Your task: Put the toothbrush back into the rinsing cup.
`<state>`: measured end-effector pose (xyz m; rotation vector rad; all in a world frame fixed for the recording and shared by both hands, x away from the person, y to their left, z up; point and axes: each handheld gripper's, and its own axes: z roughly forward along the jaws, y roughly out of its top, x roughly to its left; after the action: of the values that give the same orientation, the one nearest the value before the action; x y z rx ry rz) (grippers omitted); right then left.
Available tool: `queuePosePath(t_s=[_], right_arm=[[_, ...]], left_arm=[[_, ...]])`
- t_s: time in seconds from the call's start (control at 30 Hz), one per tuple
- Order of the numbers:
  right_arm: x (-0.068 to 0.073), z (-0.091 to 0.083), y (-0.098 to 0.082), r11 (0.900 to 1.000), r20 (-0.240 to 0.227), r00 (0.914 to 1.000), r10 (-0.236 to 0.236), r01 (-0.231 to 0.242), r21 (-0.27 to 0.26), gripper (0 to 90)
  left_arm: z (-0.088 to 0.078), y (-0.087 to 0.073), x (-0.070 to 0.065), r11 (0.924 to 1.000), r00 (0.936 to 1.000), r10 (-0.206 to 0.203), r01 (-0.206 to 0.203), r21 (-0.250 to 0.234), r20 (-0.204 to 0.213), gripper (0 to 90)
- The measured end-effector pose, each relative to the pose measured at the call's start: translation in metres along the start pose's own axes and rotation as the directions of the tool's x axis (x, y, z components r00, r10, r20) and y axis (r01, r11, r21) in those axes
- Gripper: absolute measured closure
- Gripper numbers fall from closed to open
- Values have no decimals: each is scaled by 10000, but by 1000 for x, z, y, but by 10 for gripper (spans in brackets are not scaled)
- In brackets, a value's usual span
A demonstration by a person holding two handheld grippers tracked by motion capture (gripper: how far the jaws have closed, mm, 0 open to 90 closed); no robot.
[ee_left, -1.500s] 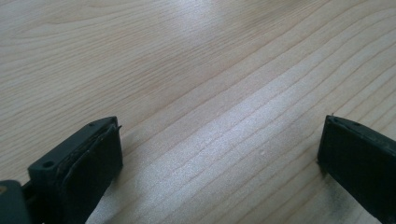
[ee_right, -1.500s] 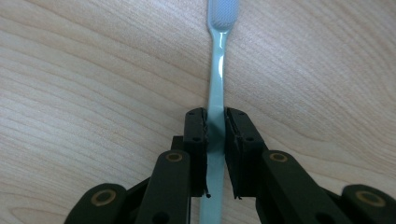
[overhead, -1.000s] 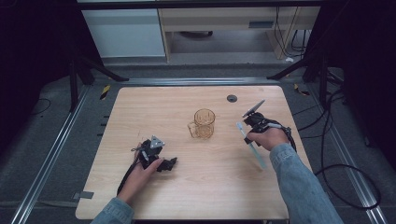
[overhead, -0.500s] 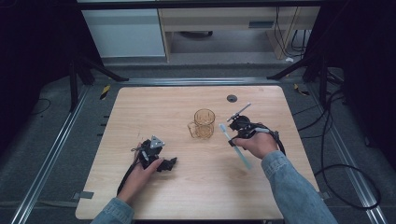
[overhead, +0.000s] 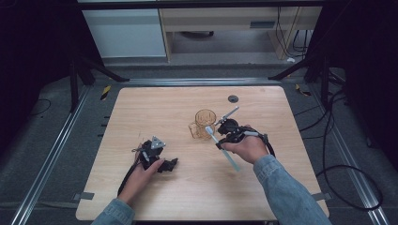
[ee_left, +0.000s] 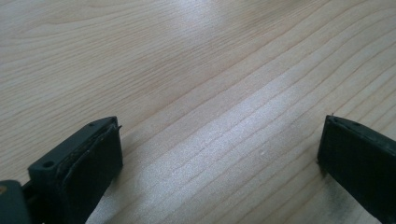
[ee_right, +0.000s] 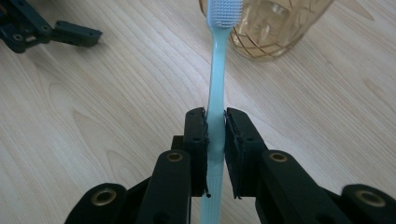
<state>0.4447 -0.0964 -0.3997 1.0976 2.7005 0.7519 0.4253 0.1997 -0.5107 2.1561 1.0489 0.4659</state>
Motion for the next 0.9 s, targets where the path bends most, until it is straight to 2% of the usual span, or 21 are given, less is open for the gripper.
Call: queuePosePath(t_s=[0.43,0.67,0.7,0.9], right_arm=[[15,9,13,9983,-266,9989,-375,362,-460,793],[24,14,21,9936,-432,9973,-589,544,-994,793],[27,15,24,9910,-468,9967,-657,597,-1201,793],[30,19,30,9839,-383,9975,-597,523,-1711,792]], left_arm=[[0,0,0,10000,10000,-2,2,1,2,0],[0,0,0,10000,10000,1,-1,2,-3,0],[0,0,0,10000,10000,0,0,4,-1,0],[0,0,0,10000,10000,-1,1,1,-2,0]])
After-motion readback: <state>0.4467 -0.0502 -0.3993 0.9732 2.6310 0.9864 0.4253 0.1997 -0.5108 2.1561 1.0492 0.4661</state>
